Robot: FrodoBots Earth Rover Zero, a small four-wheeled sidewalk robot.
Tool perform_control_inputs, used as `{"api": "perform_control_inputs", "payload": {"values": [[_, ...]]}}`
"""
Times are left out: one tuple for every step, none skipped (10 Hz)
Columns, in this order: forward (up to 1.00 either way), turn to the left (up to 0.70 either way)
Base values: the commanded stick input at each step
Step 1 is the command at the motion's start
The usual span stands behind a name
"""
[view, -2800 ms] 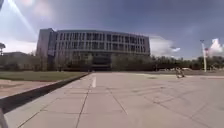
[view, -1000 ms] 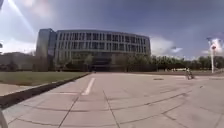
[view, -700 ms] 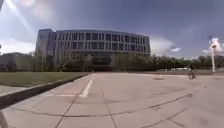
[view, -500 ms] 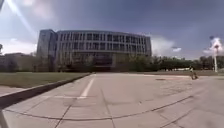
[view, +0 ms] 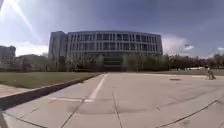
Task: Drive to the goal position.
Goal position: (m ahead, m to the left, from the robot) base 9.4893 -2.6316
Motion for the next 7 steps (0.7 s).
{"api": "perform_control_inputs", "payload": {"values": [[0.70,0.00],[0.70,0.00],[0.70,0.00],[0.70,0.00],[0.70,0.00],[0.70,0.00],[0.70,0.00]]}}
